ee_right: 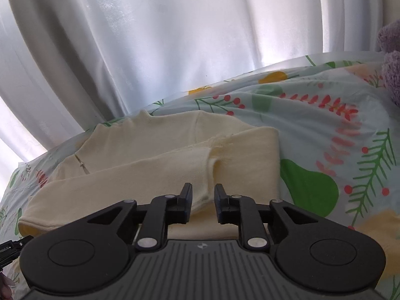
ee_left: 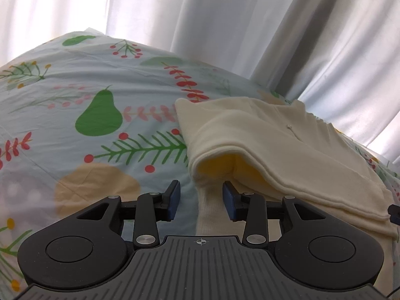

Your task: Fold small clothes

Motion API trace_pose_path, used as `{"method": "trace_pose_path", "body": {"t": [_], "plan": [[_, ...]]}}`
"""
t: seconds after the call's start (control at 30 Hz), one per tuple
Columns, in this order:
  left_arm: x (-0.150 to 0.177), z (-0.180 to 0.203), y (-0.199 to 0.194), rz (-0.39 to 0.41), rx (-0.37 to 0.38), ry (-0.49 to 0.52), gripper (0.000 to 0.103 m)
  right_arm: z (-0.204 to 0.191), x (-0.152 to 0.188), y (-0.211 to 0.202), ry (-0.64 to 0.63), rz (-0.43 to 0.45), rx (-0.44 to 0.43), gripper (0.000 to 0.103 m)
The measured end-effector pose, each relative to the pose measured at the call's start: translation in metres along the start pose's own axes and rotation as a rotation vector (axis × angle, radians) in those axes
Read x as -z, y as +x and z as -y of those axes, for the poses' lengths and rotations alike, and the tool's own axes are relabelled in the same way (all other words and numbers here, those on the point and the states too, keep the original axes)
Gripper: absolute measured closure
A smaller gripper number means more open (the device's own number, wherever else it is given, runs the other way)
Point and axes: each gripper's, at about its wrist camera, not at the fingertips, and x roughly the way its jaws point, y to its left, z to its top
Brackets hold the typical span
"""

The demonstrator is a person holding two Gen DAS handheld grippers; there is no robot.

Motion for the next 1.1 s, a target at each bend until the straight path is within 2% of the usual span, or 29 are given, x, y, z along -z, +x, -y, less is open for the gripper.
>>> {"method": "trace_pose_path", "body": {"t": [0.03, 0.23, 0.3, 0.33, 0.37, 0.47, 0.53, 0.6, 0.7, 0.73, 0.77, 0.8, 0.93, 1.0, 1.07, 1.1], "plan": [[0.0, 0.001, 0.0, -0.001, -0.001, 0.004, 0.062, 0.001, 0.001, 0.004, 0.011, -0.009, 0.0, 0.067], [0.002, 0.005, 0.002, -0.003, -0.009, 0.021, 0.06, -0.006, 0.0, 0.021, 0.013, -0.016, -0.007, 0.068], [0.001, 0.005, 0.003, -0.005, -0.009, 0.019, 0.06, -0.011, -0.002, 0.021, -0.005, -0.023, -0.008, 0.074], [0.001, 0.005, 0.003, -0.005, -0.01, 0.02, 0.06, -0.013, -0.003, 0.02, -0.013, -0.023, -0.005, 0.088], [0.001, 0.006, 0.004, -0.005, -0.011, 0.023, 0.06, -0.014, -0.002, 0.019, -0.019, -0.021, -0.005, 0.092], [0.0, 0.005, 0.004, -0.008, -0.014, 0.02, 0.06, -0.015, -0.004, -0.002, -0.059, 0.087, 0.027, 0.1], [0.0, 0.004, 0.003, -0.009, -0.014, 0.01, 0.06, -0.012, -0.008, -0.015, -0.079, 0.168, 0.112, 0.103], [0.0, 0.003, 0.003, -0.009, -0.013, 0.006, 0.06, 0.002, -0.013, -0.018, -0.042, 0.155, 0.115, 0.103], [0.001, 0.004, 0.003, -0.008, -0.016, 0.014, 0.059, 0.019, -0.013, -0.004, 0.078, 0.0, -0.017, 0.097], [0.002, 0.005, 0.003, -0.007, -0.018, 0.018, 0.059, 0.021, -0.012, 0.0, 0.095, -0.029, -0.04, 0.087], [0.002, 0.006, 0.004, -0.006, -0.022, 0.025, 0.059, 0.02, -0.008, 0.003, 0.104, -0.038, -0.05, 0.073], [0.002, 0.006, 0.004, -0.006, -0.025, 0.032, 0.058, 0.018, -0.005, 0.006, 0.102, -0.033, -0.05, 0.067], [0.002, 0.008, 0.005, -0.004, -0.031, 0.048, 0.057, 0.011, -0.002, 0.013, 0.101, -0.011, -0.038, 0.064], [0.002, 0.007, 0.005, -0.003, -0.031, 0.049, 0.057, 0.006, -0.004, 0.016, 0.082, -0.011, -0.038, 0.069], [0.002, 0.007, 0.005, -0.002, -0.034, 0.048, 0.057, 0.001, -0.006, 0.018, 0.045, -0.027, -0.041, 0.094], [0.002, 0.007, 0.005, 0.001, -0.04, 0.045, 0.057, -0.002, -0.006, 0.018, 0.02, -0.023, -0.03, 0.096]]}}
